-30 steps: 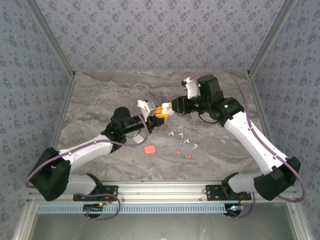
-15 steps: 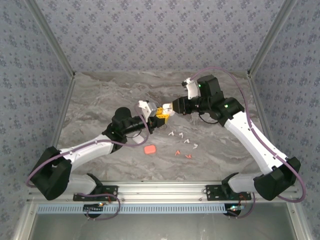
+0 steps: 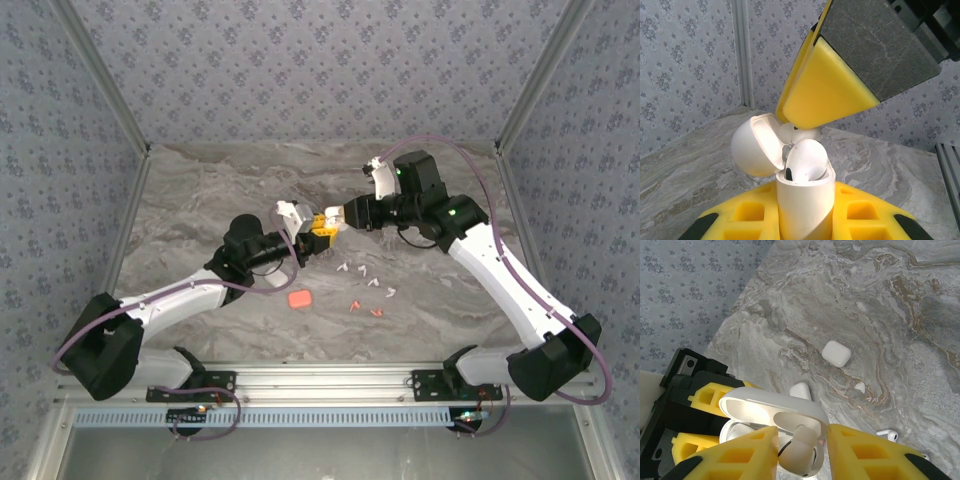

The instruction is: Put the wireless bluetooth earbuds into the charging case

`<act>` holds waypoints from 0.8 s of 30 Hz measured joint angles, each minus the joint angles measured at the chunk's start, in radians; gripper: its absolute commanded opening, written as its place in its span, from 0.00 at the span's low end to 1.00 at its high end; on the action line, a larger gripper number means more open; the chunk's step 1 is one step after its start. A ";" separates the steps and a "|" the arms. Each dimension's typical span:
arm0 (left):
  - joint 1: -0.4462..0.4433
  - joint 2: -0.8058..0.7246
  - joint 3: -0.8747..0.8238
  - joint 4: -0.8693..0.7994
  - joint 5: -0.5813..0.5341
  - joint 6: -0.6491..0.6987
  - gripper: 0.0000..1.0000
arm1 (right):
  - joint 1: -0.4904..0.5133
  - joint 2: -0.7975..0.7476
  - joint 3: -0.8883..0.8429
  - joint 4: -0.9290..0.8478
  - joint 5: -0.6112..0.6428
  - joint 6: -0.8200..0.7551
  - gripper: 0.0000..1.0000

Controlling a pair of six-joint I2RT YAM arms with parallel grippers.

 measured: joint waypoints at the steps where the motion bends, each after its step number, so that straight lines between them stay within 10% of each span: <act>1: 0.000 0.000 0.000 0.000 0.000 0.000 0.00 | 0.000 0.000 0.000 -0.001 0.000 0.000 0.35; 24: 0.000 0.000 0.001 0.001 -0.015 0.000 0.00 | 0.000 0.004 0.019 -0.018 0.012 -0.002 0.48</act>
